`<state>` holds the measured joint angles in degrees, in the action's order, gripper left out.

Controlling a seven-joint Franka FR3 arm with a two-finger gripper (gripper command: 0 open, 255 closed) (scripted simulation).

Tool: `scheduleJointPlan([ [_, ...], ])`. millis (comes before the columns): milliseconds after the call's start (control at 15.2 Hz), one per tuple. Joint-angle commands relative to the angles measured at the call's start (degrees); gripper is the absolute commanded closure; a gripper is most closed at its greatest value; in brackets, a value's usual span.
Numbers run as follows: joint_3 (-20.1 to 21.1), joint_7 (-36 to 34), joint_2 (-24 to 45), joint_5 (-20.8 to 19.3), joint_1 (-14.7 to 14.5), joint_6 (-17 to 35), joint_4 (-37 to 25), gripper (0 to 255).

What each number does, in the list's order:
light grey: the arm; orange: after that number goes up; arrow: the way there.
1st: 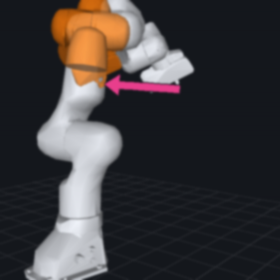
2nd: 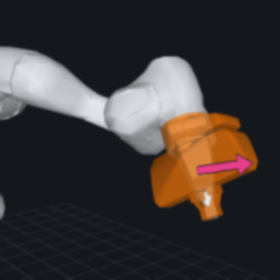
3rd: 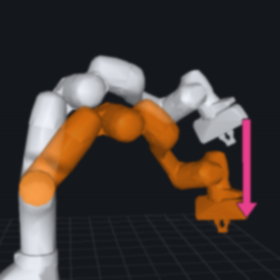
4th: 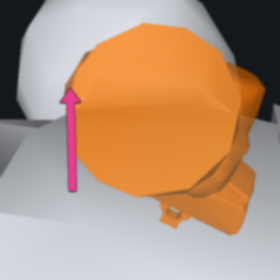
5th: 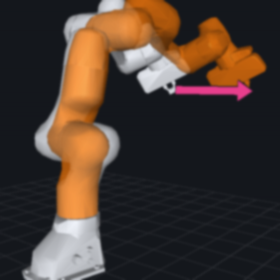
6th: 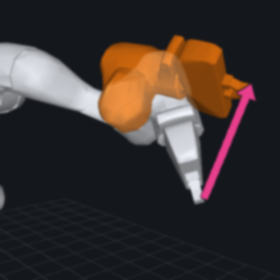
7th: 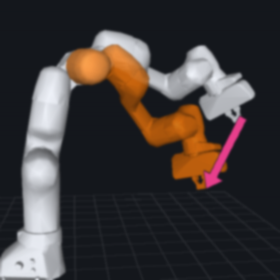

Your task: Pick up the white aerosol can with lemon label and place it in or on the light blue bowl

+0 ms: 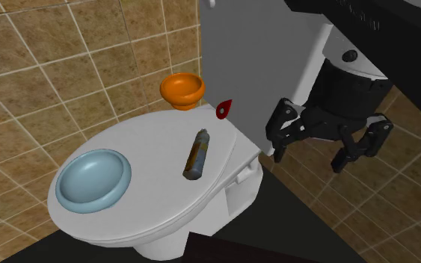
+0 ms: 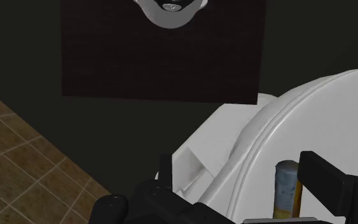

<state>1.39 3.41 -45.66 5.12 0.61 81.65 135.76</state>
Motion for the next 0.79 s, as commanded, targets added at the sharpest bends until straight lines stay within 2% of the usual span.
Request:
scheduleJointPlan([
  [0, 0.0, 0.0, 0.0, 0.0, 0.0, 0.0, 0.0, 0],
  [726, 9.3, -6.9, 14.9, 5.0, -3.0, 19.1, 2.5, 0],
])
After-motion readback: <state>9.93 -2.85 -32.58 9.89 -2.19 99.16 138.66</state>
